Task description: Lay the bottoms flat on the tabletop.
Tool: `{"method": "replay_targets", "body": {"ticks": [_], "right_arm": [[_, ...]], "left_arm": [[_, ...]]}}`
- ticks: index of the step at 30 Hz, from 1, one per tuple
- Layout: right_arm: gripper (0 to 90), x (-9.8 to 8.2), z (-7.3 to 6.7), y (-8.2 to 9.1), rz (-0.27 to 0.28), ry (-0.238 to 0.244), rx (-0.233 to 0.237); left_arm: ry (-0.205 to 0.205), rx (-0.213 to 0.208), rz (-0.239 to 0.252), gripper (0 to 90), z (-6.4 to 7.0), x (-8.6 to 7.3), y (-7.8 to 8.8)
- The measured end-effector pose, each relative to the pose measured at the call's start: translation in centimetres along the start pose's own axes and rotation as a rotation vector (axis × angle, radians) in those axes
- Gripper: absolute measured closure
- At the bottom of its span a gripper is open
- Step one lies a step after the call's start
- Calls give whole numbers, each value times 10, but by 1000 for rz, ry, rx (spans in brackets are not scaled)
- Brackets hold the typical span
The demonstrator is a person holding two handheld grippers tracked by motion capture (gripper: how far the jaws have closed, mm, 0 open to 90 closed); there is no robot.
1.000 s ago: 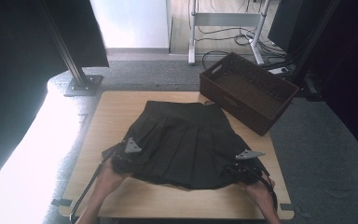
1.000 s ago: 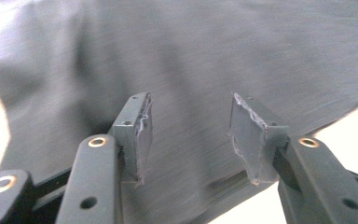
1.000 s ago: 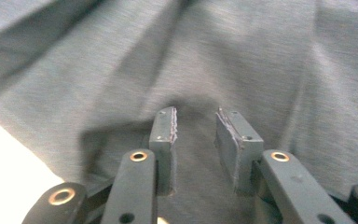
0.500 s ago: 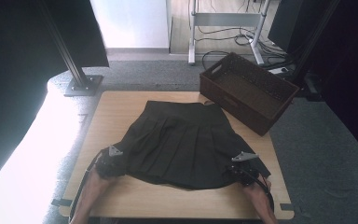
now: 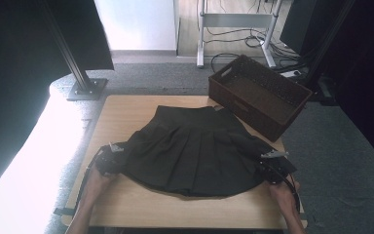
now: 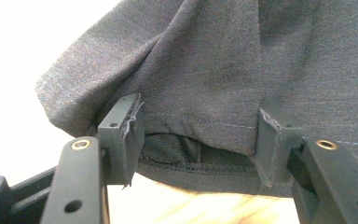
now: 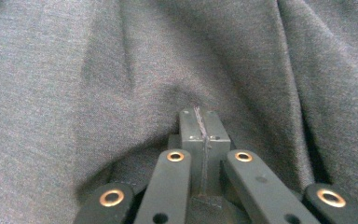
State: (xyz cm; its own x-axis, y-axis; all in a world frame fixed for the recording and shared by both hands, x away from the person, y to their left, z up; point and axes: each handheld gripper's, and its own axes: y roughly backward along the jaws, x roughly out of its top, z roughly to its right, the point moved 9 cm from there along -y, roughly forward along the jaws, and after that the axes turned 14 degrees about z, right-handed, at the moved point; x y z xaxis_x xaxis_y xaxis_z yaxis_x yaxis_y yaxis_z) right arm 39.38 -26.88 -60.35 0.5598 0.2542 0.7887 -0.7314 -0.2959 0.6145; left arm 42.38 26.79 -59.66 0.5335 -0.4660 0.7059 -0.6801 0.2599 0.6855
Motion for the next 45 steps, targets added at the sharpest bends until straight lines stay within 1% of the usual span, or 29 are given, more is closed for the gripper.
{"method": "replay_targets", "body": {"ticks": [1, 3, 4, 5, 7, 8, 9, 11, 14, 17, 19, 20, 22, 23, 25, 26, 28, 30, 32, 34, 36, 37, 39, 40, 41, 42, 43, 44, 45], "right_arm": [[888, 0, 1, 0, 0, 1, -2], [888, 1, 7, -1, -7, 8, -19], [888, 1, 10, -2, -11, 9, -33], [888, 2, 12, -2, -13, 3, -39], [888, 2, 12, -2, -12, -2, -38], [888, 1, 11, -2, -12, -1, -39], [888, 1, 9, -1, -12, -6, -31], [888, -1, -1, 2, -12, -12, 5], [887, -4, -19, 6, -9, 0, 55], [886, -6, -41, 9, 5, -5, 123], [886, -6, -57, 10, 11, 3, 161], [886, -6, -65, 10, 13, 8, 180], [886, -6, -81, 10, 17, 15, 222], [885, -6, -87, 10, 16, 26, 236], [881, -4, -96, 10, 6, 42, 257], [846, -3, -98, 11, -4, 57, 257], [800, 4, -95, 15, 4, 91, 235], [767, 18, -88, 22, 42, 79, 217], [703, 32, -81, 27, 84, 72, 195], [669, 42, -78, 28, 108, 64, 188], [639, 45, -78, 25, 118, 57, 192], [630, 44, -79, 22, 114, 54, 197], [619, 39, -82, 17, 106, 56, 202], [616, 36, -83, 15, 100, 54, 206], [615, 34, -83, 13, 97, 53, 209], [615, 32, -83, 12, 93, 50, 209], [614, 30, -82, 12, 92, 46, 207], [615, 30, -80, 12, 91, 43, 205], [614, 30, -78, 13, 93, 40, 200]], "left_arm": [[3, -4, -4, 406, -1, 0, 0], [3, 24, -8, 402, -10, 0, -2], [15, 30, -7, 403, -13, 0, -3], [27, 17, -4, 409, -14, 1, -4], [23, 1, -4, 477, -9, 1, -3], [12, -8, -9, 523, -4, 1, -1], [-2, -16, -15, 543, 2, 1, 1], [-34, -52, -18, 559, 19, 1, 5], [-47, -126, -13, 545, 45, 1, 11], [-73, -179, -12, 515, 69, 1, 18], [-67, -227, -2, 510, 85, 1, 20], [-72, -248, 0, 503, 92, 1, 22], [-97, -269, -1, 495, 102, 2, 25], [-101, -276, 2, 483, 104, 4, 27], [-98, -275, 29, 466, 102, 13, 36], [-89, -269, 54, 465, 98, 20, 42], [-72, -253, 105, 462, 91, 38, 55], [-64, -253, 150, 452, 89, 58, 62], [-58, -257, 179, 449, 93, 75, 60], [-61, -271, 163, 449, 101, 84, 48], [-74, -264, 114, 452, 107, 84, 30], [-67, -268, 95, 462, 110, 82, 21], [-51, -263, 48, 508, 114, 75, 6], [-60, -256, 25, 562, 116, 71, 0], [-66, -261, 12, 624, 118, 68, -4], [-81, -265, 13, 738, 120, 68, -5], [-88, -254, 42, 854, 122, 73, -2], [-79, -254, 91, 887, 123, 82, 4], [-56, -279, 144, 890, 127, 92, 13]]}}
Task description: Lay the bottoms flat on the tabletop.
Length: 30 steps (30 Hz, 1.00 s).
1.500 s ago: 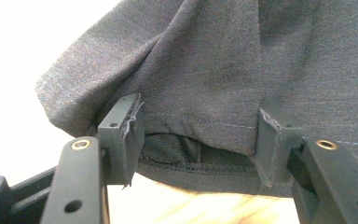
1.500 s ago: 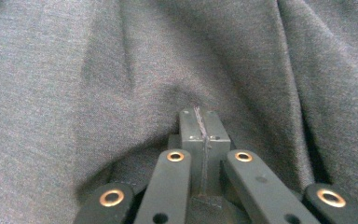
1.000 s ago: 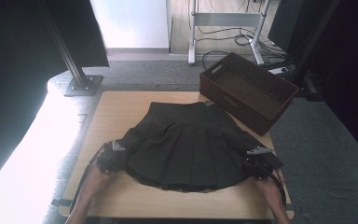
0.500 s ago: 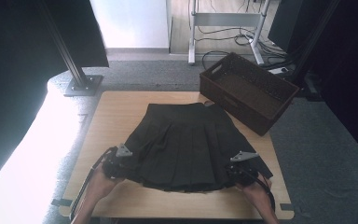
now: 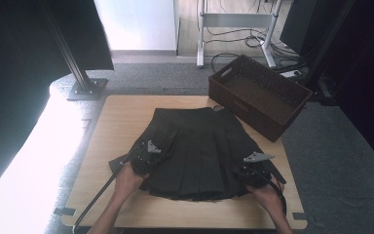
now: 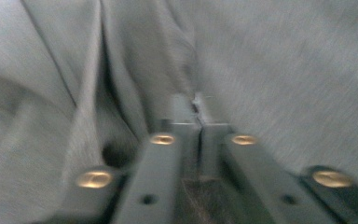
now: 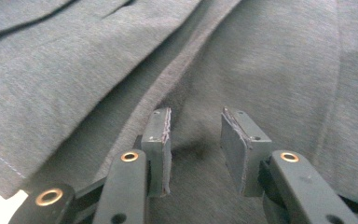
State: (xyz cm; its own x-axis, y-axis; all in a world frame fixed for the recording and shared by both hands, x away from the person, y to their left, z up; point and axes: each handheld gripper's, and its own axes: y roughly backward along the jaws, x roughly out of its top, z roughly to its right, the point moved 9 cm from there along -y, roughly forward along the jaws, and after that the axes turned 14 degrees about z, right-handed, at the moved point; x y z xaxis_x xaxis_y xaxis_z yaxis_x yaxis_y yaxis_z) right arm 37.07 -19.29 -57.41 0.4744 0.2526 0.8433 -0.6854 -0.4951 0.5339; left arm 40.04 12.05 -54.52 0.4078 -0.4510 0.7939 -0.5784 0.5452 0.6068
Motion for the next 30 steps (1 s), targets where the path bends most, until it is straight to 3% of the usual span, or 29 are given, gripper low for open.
{"method": "replay_targets", "body": {"ticks": [3, 5, 6, 7, 9, 10, 12, 15, 19, 21, 25, 27, 30], "right_arm": [[615, 2, 3, 2, 5, -3, -10], [615, 3, 3, 1, 7, -4, -8], [615, 2, 2, 0, 6, -6, -5], [615, 2, 1, -1, 3, -4, -1], [612, 2, 0, -1, -1, 0, 0], [610, 2, 0, -1, 1, 3, -1], [607, 4, 1, 2, 4, 7, -5], [603, 6, 4, 4, 16, -3, -10], [596, 3, 5, 5, 15, -3, -11], [591, 0, 6, 6, 14, -3, -16], [589, -8, 11, 9, 13, -23, -25], [588, -10, 13, 10, 12, -32, -25], [587, -11, 12, 10, 11, -31, -24]], "left_arm": [[-36, -53, 44, 889, 22, 23, 7], [-36, -129, 28, 868, 40, 24, -1], [-36, -165, 14, 790, 47, 23, -5], [-35, -167, 12, 675, 47, 24, -6], [-43, -71, 36, 600, 30, 29, 2], [-33, -43, 41, 569, 21, 31, 8], [-16, -24, 48, 565, 10, 36, 19], [-26, 7, 62, 564, 2, 39, 31], [-53, 59, 37, 527, -11, 29, 40], [-30, 98, 40, 522, -26, 20, 47], [77, 86, 31, 505, -49, -5, 55], [100, 98, 8, 479, -54, -17, 53], [123, 79, -30, 452, -51, -34, 40]]}}
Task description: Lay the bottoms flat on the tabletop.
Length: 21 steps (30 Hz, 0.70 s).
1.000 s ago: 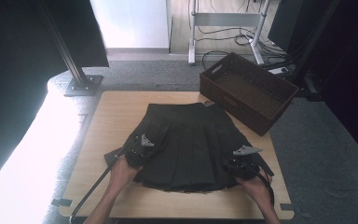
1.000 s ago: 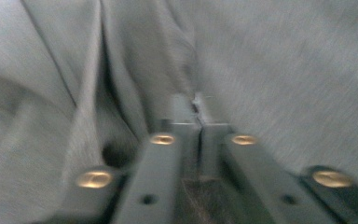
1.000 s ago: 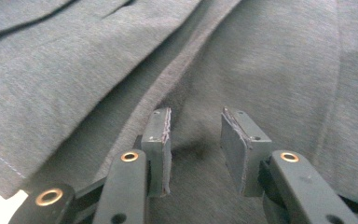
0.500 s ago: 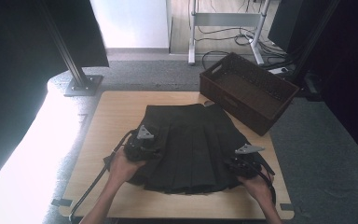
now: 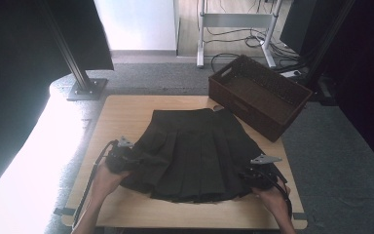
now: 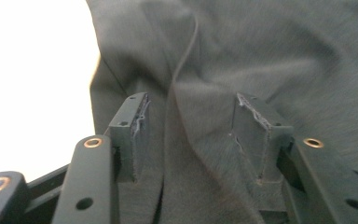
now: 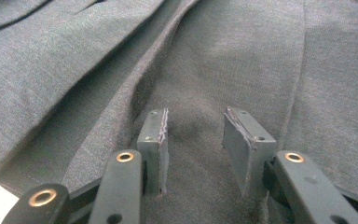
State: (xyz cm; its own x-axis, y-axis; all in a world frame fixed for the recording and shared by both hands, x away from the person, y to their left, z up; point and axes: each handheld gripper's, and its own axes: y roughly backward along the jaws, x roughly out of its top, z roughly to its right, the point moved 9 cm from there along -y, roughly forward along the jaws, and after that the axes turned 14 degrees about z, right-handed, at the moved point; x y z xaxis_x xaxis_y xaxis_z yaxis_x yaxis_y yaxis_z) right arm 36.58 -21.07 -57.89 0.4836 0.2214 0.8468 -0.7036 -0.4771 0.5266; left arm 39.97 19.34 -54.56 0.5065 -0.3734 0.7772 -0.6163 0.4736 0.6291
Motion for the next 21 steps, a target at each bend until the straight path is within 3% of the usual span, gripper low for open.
{"method": "replay_targets", "body": {"ticks": [3, 6, 8, 10, 11, 12, 14, 16, 17, 19, 21], "right_arm": [[586, 0, -3, 0, -3, 5, 7], [587, 0, -2, 0, -4, 9, 4], [588, 1, -1, 0, -6, 10, 0], [589, 2, 0, 1, -2, 7, -2], [589, 2, -1, 0, -2, 7, -2], [589, 3, -1, 0, -1, 9, -1], [589, 2, -2, -2, -2, 8, 3], [588, 1, -3, -3, -5, 7, 6], [588, 1, -4, -4, -6, 9, 7], [586, 3, -5, -2, -1, 12, 8], [586, 4, -4, 2, 4, 14, 4]], "left_arm": [[-25, -17, -65, 510, 8, -17, -12], [-68, -14, -116, 788, 9, -29, -13], [-111, 84, -117, 884, -7, -25, -1], [-101, 142, -99, 886, -24, -17, 16], [-95, 148, -84, 886, -27, -12, 23], [-86, 118, -70, 883, -24, -7, 27], [-95, 2, -78, 844, -2, -6, 25], [-128, -136, -110, 722, 27, -11, 16], [-145, -155, -105, 646, 33, -11, 14], [-143, -102, -59, 586, 26, -3, 18], [-124, -7, -21, 546, 2, 4, 27]]}}
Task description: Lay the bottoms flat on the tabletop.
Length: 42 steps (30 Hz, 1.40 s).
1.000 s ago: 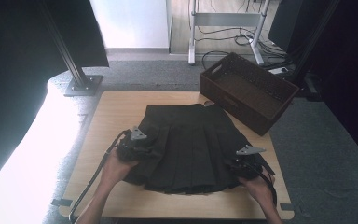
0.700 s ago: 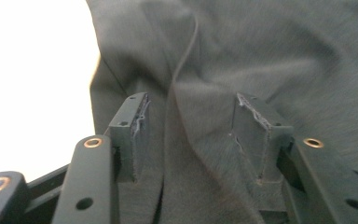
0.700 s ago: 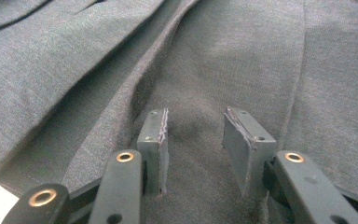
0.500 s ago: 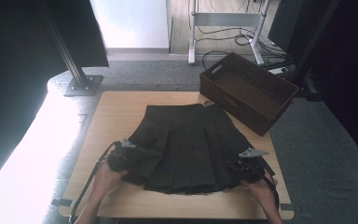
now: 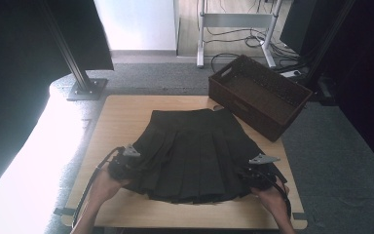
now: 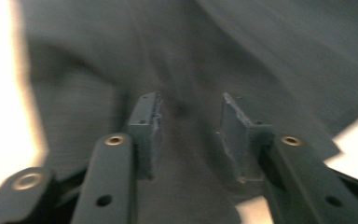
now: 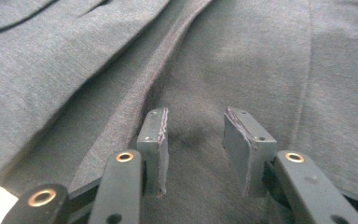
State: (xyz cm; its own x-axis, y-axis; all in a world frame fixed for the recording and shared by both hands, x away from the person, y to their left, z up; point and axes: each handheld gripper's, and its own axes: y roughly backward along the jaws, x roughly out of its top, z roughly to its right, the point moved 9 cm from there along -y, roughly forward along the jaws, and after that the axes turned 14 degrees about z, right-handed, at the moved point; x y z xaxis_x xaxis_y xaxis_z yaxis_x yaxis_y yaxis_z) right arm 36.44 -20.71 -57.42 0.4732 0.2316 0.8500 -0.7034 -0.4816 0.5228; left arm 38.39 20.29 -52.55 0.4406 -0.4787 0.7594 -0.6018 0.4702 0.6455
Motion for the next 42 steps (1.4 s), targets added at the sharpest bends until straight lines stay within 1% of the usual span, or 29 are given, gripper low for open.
{"method": "replay_targets", "body": {"ticks": [1, 2, 3, 5, 8, 11, 12, 13, 14, 15, 16, 17, 19, 20, 21, 22, 23, 24, 25, 27, 28, 29, 32, 33, 35, 36, 39, 40, 42], "right_arm": [[585, 1, 1, 2, 5, 1, -3], [585, 1, 2, 4, 11, -1, -5], [586, 2, 3, 5, 16, -6, -8], [585, 0, 5, 6, 18, -14, -12], [584, -5, 5, 4, 7, -21, -10], [584, -9, 4, 0, -4, -21, -5], [583, -10, 3, 0, -8, -20, -3], [583, -10, 3, -1, -9, -20, -2], [583, -10, 3, -1, -9, -20, -2], [584, -10, 3, -2, -9, -21, -2], [584, -10, 3, -2, -8, -21, -3], [585, -9, 3, -2, -9, -21, -3], [585, -9, 2, -3, -11, -18, -2], [586, -8, 2, -4, -12, -15, -1], [586, -8, 2, -4, -9, -14, -2], [586, -7, 1, -5, -7, -16, 1], [586, -7, 0, -6, -6, -20, 4], [587, -8, -1, -7, -8, -19, 6], [587, -9, -2, -7, -9, -17, 6], [586, -9, -2, -7, -7, -21, 6], [587, -8, -2, -6, -6, -18, 4], [587, -8, -2, -4, -6, -16, 4], [596, -3, 1, 2, 16, -23, -3], [601, -3, 3, 4, 21, -31, -7], [608, -5, 4, 4, 25, -49, -13], [611, -8, 3, 4, 23, -55, -12], [621, -20, -1, 4, 0, -55, -13], [629, -25, -1, 4, -9, -50, -20], [654, -32, -1, 3, -31, -44, -33]], "left_arm": [[23, 37, 4, 544, -13, -1, 4], [54, 59, 9, 539, -24, -3, 6], [83, 69, 14, 540, -33, -7, 7], [98, 70, 2, 539, -41, -18, 4], [102, 36, -34, 492, -37, -38, -10], [83, 13, -70, 471, -28, -53, -25], [73, 32, -87, 483, -27, -58, -30], [45, 70, -123, 550, -29, -63, -32], [29, 88, -145, 673, -31, -67, -33], [37, 103, -141, 817, -33, -67, -30], [30, 165, -150, 883, -41, -66, -23], [26, 230, -145, 888, -50, -62, -13], [92, 250, -91, 888, -59, -51, 10], [109, 272, -67, 886, -62, -46, 20], [118, 270, -61, 879, -60, -44, 26], [121, 217, -85, 846, -51, -46, 24], [112, 145, -97, 818, -39, -49, 20], [109, 93, -104, 777, -31, -51, 17], [110, 103, -98, 711, -31, -51, 16], [127, 186, -38, 589, -45, -46, 21], [149, 206, -8, 563, -52, -42, 23], [167, 206, 10, 547, -56, -39, 24], [152, 148, 1, 536, -55, -35, 10], [142, 154, -21, 525, -56, -36, 2], [110, 196, -76, 514, -62, -43, -16], [111, 210, -106, 515, -67, -49, -24], [162, 183, -153, 544, -73, -66, -38], [178, 175, -122, 558, -72, -67, -38], [214, 149, -110, 597, -70, -72, -34]]}}
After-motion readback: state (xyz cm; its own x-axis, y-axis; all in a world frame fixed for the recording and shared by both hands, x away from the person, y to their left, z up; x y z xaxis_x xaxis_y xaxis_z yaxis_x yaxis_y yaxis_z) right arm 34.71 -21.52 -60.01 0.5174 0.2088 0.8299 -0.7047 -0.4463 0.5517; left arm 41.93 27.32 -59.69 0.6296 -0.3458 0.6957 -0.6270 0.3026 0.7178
